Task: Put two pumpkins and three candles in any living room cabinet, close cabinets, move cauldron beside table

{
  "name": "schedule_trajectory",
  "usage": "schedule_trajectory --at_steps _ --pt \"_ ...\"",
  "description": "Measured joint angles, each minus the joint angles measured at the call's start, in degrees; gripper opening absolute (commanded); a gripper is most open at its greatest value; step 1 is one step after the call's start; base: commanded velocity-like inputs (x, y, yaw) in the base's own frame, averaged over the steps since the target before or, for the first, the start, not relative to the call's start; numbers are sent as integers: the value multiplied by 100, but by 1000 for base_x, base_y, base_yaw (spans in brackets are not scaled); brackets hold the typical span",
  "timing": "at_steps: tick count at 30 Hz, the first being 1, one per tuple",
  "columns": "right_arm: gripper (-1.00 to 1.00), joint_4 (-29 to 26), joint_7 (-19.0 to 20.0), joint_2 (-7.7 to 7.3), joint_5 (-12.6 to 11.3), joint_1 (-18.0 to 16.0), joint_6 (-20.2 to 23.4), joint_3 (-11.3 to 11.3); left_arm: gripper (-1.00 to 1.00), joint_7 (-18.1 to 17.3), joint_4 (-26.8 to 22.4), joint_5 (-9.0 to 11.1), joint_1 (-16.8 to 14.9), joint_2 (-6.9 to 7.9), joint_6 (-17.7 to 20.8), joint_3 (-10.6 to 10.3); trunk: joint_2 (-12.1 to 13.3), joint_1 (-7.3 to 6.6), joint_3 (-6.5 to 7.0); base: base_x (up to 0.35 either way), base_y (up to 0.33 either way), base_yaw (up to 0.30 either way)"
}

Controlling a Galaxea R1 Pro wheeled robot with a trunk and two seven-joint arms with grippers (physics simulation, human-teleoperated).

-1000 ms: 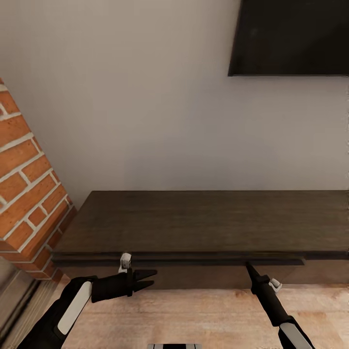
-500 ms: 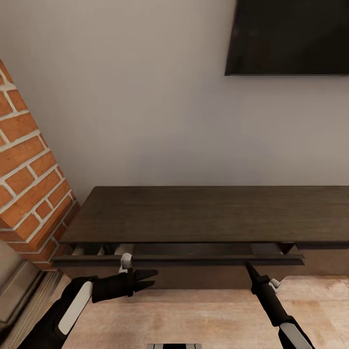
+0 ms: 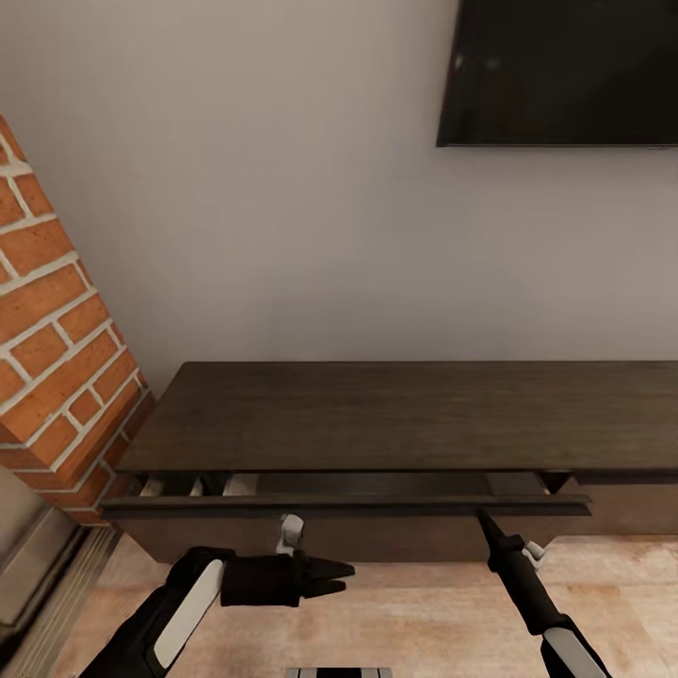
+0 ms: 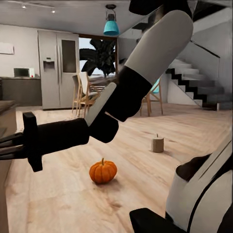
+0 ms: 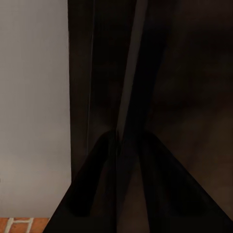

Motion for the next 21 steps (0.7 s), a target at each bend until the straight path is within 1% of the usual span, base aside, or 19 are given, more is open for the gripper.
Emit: schedule_trajectory --at_steps 3,7,9,11,12,14,18,21 --pt "-100 -13 -20 0 3 0 -2 1 100 0 -27 0 4 -81 -2 -53 0 0 0 -51 0 0" --pt "-100 -37 -55 0 6 2 -1 4 100 0 -37 -2 8 -104 -2 -62 0 2 0 -140 0 0" --pt "-100 -38 -56 0 6 2 -1 4 100 0 -84 48 8 -102 -1 -65 0 0 0 -37 0 0" --pt "-100 -32 -47 0 6 1 -1 4 100 0 -170 138 19 -80 -1 -69 0 0 0 -46 0 0" --pt "-100 -38 -57 0 6 2 0 3 100 1 -233 211 32 -55 0 -73 0 1 0 -158 0 0" --pt "-100 -38 -58 0 6 1 0 3 100 5 -279 277 44 -32 -1 -76 0 2 0 -227 0 0" --pt "-100 -38 -57 0 5 2 0 2 100 4 -307 319 51 -15 -2 -78 0 1 0 -112 0 0" --pt "-100 -41 -64 0 5 1 0 2 100 7 -310 324 52 -13 -2 -77 0 2 0 -207 0 0"
